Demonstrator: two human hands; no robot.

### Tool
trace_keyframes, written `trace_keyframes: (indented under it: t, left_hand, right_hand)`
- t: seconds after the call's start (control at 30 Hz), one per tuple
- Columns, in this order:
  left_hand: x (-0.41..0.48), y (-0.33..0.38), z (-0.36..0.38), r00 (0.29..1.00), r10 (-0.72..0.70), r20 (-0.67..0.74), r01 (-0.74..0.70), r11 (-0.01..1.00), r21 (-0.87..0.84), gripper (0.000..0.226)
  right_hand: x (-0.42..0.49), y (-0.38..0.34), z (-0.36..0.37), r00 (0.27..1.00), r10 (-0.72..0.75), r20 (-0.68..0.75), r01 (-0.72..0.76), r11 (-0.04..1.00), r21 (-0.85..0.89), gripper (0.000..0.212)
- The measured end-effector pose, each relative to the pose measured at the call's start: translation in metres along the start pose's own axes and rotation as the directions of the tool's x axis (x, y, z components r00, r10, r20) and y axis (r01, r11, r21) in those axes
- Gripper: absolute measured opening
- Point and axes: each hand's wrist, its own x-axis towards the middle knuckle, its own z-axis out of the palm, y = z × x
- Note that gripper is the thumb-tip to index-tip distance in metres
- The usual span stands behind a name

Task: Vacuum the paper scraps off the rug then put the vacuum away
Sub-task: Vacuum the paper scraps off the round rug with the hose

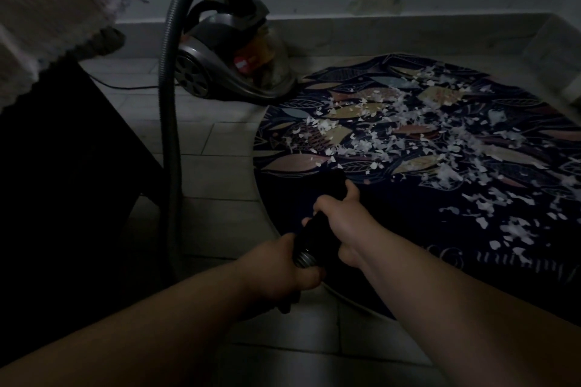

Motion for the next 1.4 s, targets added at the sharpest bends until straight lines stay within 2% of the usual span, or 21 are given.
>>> trace_keyframes:
  t: [0.17,0.37,0.47,0.6,0.9,1.03,1.4]
  left_hand:
    - [0.000,0.000,0.002,1.000,0.011,0.010,-0.011,1.000,-0.027,0.043]
    - [0.013,0.016,0.011,0.997,0.041,0.064,-0.042,0.999,0.019,0.036]
    - [0.023,0.024,0.017,0.995,0.057,0.080,-0.061,0.997,0.049,0.040]
    - [0.038,0.038,0.028,0.991,0.090,0.102,-0.109,0.972,0.210,0.050]
    - [0.062,0.074,0.048,0.985,0.093,0.146,-0.137,0.934,0.329,0.057]
    - [0.072,0.085,0.056,0.987,0.076,0.142,-0.124,0.920,0.372,0.060]
    - [0.073,0.080,0.054,0.996,0.056,0.072,-0.079,0.925,0.372,0.061]
  right_hand:
    - [0.000,0.001,-0.001,1.000,-0.001,-0.016,0.001,1.000,0.014,0.087]
    - [0.003,-0.002,-0.021,0.995,-0.013,-0.104,0.016,0.999,0.034,0.088]
    - [0.004,-0.006,-0.036,0.987,-0.029,-0.156,0.036,0.998,0.043,0.089]
    - [0.005,-0.012,-0.061,0.975,-0.030,-0.220,0.044,0.997,0.059,0.089]
    - [0.016,-0.023,-0.102,0.938,-0.047,-0.342,0.099,0.986,0.134,0.078]
    - [0.022,-0.030,-0.113,0.937,-0.056,-0.346,0.108,0.985,0.133,0.074]
    - [0.029,-0.039,-0.106,0.969,-0.057,-0.240,0.075,0.995,0.068,0.079]
